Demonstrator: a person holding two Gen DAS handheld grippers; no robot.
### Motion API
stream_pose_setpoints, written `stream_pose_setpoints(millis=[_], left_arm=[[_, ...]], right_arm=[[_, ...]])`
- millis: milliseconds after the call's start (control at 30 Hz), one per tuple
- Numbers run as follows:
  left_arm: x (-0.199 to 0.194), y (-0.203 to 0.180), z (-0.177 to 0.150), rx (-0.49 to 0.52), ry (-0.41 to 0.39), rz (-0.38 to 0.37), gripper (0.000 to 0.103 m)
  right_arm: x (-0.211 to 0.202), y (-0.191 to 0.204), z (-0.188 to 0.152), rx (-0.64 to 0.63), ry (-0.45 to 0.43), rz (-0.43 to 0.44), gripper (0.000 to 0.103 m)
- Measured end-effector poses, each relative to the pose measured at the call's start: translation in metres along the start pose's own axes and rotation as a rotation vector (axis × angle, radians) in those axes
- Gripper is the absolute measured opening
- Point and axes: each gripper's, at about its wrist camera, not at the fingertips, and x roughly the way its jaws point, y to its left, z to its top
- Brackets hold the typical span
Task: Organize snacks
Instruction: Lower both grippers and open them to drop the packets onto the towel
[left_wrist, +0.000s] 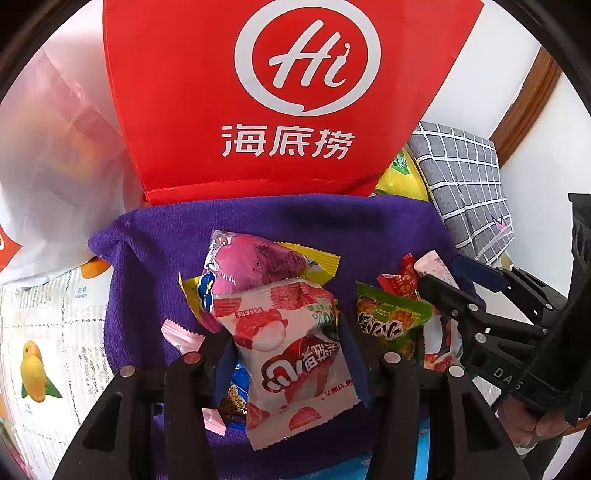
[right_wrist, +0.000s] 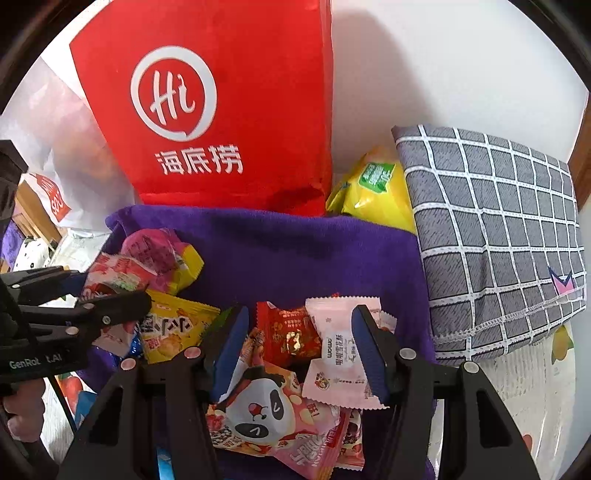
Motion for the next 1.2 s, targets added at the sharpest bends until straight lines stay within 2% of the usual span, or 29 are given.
stream_pose_setpoints(millis=[167,267,367,433,633,767,933,1200], left_arm=[[-0.002,0.001,0.001,0.008,0.005,-0.025,0.052],[-0.005,0.003,0.002,0.002,0.011,-0.044,0.06],[-0.008,0.003,0.003,0.009,0.017,-0.03,0.069],[-0.012,0.002,0.003,0.012,0.013,-0.021,0.073],[-0.02,0.003,0.004,0.009,0.006,-0.024,0.08],[-0.027,0.002,0.004,0.015,-0.003,-0.027,0.081],[-0.036,0.001,0.004,0.014,-0.015,-0.022,0.086],[-0.055,0.001,0.003,0.021,-0.028,-0.019,0.086]], right_arm=[[-0.004,-0.004,0.0,0.031,-0.008,0.024,0.059],[-0.001,-0.002,0.001,0.021,0.004,0.018,0.06],[-0.001,0.001,0.0,0.018,0.004,0.014,0.06],[-0.004,0.002,0.0,0.021,-0.003,0.015,0.065],[-0.019,0.001,0.001,0.033,-0.035,0.005,0.068],[-0.028,0.001,0.0,0.055,-0.05,0.003,0.073],[-0.036,0.003,-0.001,0.077,-0.036,-0.002,0.074],[-0.059,0.007,-0.004,0.089,-0.018,-0.039,0.074]])
